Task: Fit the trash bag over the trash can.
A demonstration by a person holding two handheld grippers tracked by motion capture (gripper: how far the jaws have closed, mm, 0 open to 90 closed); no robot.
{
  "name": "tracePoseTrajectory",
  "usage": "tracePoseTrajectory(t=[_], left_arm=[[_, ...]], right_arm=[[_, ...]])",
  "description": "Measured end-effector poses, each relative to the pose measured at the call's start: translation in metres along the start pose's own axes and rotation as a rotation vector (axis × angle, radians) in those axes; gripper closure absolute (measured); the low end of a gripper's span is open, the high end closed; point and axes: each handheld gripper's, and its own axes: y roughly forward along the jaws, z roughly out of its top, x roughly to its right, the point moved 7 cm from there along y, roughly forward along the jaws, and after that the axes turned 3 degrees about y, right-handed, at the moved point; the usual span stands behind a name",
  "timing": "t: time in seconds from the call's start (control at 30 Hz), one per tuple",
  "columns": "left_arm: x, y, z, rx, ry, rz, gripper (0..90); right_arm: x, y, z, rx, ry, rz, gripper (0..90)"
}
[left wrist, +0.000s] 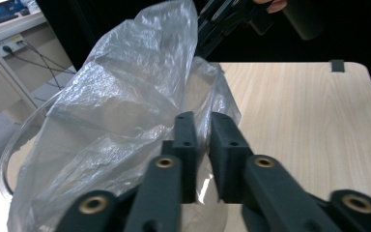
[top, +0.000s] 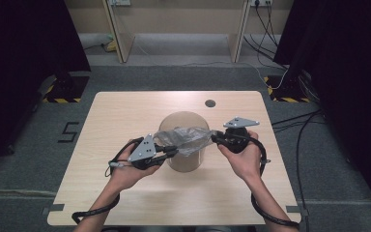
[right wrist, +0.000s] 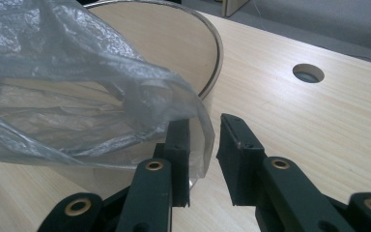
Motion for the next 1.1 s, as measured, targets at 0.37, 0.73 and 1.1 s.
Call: tracePoseTrajectory(t=[0.37,0.73,1.1], left_arm=[[0.016,0.001,-0.012,-0.066,0.084,-0.056,89.7],[0.012,0.002,-0.026,-0.119,0.085,-0.045,89.7],[0.006,-0.015,-0.023,-0.065,0.004,-0.003,78.1]], right_arm=[[0.001,0.003,-0.002,-0.006,0.007,0.0,74.4],[0.004,0.006,-0.004,-0.016,0.015,-0.004,74.4],[0.002,0.004,0.0,-0.007,0.005,-0.006,73.8]])
